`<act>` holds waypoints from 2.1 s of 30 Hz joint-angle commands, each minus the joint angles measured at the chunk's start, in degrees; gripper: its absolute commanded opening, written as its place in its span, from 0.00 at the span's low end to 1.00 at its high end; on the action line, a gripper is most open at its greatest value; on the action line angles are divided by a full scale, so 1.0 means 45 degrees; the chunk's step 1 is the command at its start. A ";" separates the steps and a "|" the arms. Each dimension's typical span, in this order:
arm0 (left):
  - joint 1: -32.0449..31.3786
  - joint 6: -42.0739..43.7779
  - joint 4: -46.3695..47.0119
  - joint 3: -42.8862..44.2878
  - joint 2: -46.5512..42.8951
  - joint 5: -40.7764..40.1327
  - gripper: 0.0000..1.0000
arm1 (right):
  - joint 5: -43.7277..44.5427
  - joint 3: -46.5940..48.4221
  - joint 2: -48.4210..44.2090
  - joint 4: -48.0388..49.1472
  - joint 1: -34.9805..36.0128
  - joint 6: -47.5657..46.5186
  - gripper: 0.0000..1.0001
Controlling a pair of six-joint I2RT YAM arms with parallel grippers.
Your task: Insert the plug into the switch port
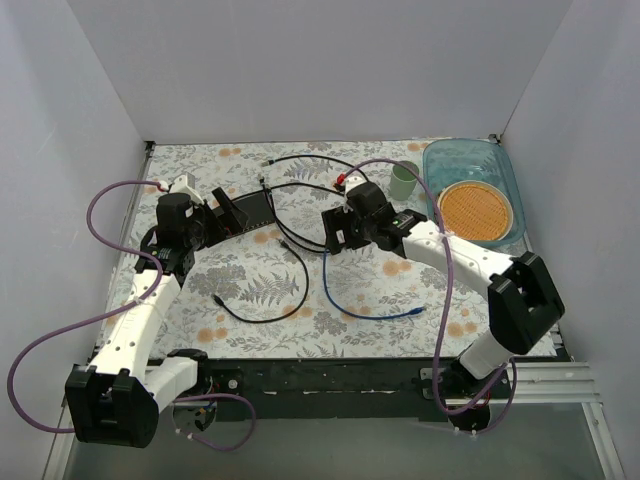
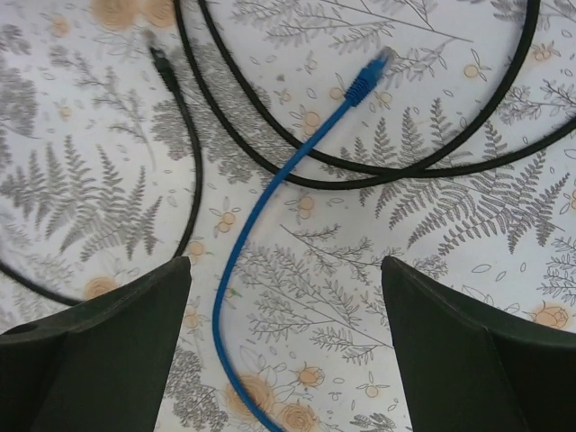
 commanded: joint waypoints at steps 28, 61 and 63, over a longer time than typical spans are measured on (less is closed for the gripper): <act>0.0040 0.0883 0.0290 -0.0410 -0.0045 0.1189 0.98 | -0.1318 0.5145 0.6874 -0.0852 -0.1252 0.1994 0.51; 0.0040 -0.0131 0.1480 -0.0449 0.0148 0.3920 0.98 | -0.5105 0.2313 0.2208 0.1062 -0.0569 -0.1129 0.01; 0.0040 -0.0599 0.2182 -0.0507 0.0325 0.4817 0.98 | -0.5184 0.1981 0.1760 0.1062 -0.0217 -0.1480 0.01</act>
